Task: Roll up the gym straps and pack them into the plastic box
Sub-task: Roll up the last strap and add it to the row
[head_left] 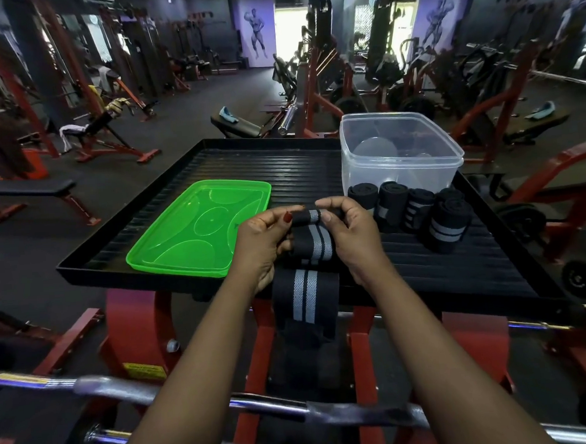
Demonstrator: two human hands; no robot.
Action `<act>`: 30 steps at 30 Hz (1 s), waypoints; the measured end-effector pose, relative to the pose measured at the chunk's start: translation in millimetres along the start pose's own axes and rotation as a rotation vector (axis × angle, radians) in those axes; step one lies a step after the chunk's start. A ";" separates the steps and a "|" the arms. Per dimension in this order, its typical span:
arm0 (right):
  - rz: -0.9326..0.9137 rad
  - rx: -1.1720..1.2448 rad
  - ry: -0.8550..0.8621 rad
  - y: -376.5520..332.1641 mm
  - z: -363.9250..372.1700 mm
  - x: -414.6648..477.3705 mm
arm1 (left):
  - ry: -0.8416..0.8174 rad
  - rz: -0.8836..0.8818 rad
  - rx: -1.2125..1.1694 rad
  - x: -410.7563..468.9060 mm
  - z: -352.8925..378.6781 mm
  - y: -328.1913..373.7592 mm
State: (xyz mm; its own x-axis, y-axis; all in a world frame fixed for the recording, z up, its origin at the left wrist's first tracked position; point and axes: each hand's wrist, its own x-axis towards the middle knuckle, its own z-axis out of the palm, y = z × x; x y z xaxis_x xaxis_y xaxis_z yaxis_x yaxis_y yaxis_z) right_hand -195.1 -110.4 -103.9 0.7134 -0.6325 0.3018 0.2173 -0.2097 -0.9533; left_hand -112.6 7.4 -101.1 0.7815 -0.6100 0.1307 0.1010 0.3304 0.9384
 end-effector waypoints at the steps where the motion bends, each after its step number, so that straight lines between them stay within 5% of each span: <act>1: 0.010 -0.007 0.004 0.3 -0.5 0.2 | -0.012 -0.001 -0.010 0.5 -0.5 0.3; 14: -0.083 -0.183 -0.021 3.7 4.4 0.9 | 0.012 0.099 0.253 -3.7 3.4 -1.6; 20: 0.106 0.222 -0.124 -5.1 2.8 -4.8 | 0.107 0.112 0.251 -2.1 2.6 -1.9; 30: -0.013 0.099 -0.099 -2.7 4.6 -3.0 | 0.101 0.134 0.282 -2.0 3.1 0.0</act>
State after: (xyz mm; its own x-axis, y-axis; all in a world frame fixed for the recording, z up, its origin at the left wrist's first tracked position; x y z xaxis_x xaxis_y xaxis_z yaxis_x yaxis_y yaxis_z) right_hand -194.8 -104.5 -102.2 0.7716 -0.5521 0.3159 0.2878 -0.1399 -0.9474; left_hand -116.0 6.4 -100.4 0.8346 -0.4957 0.2402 -0.1706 0.1820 0.9684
